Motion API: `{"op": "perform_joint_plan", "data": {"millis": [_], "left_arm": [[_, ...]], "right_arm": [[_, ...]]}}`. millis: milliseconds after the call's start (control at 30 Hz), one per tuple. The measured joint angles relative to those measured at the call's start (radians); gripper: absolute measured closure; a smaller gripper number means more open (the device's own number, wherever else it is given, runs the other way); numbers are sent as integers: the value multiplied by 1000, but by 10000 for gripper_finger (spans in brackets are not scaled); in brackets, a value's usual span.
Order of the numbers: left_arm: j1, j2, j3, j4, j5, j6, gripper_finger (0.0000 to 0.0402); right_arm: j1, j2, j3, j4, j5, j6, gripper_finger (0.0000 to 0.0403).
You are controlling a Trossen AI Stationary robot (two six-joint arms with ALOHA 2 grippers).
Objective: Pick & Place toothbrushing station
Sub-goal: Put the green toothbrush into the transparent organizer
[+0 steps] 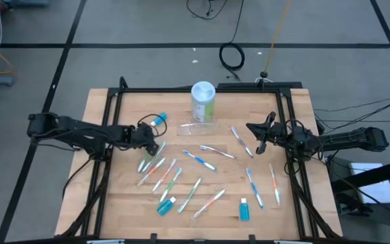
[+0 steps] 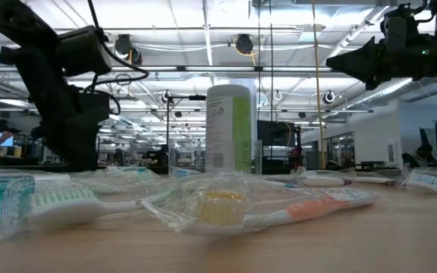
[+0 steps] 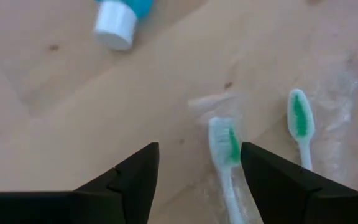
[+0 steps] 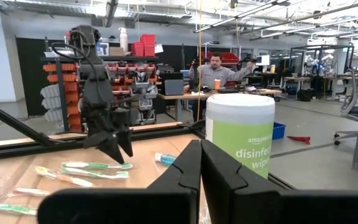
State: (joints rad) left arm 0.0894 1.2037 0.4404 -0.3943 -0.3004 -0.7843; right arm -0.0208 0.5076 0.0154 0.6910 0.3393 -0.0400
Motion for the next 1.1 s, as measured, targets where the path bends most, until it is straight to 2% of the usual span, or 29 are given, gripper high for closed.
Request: {"op": "perform_joint_plan", "data": {"millis": [133,300,467,833,933,1100], "left_arm": [[0,27,0,35,38,-54,179],[0,22,2,31,20,-49,190],[-6,15,3,39,96,-47,203],[-41,70,4,33,49,-74,216],[-41,78,5,32,41,-80,241],[-40,80,3,30,9,-114,306]], "right_arm": [[0,0,0,0,0,-1,399],[0,0,0,0,0,-2,399],[0,0,0,0,0,-2,399],[0,0,0,-1,0,-10,399],[0,0,0,-1,0,-10,399],[0,1,0,-2,0,-9,399]]}}
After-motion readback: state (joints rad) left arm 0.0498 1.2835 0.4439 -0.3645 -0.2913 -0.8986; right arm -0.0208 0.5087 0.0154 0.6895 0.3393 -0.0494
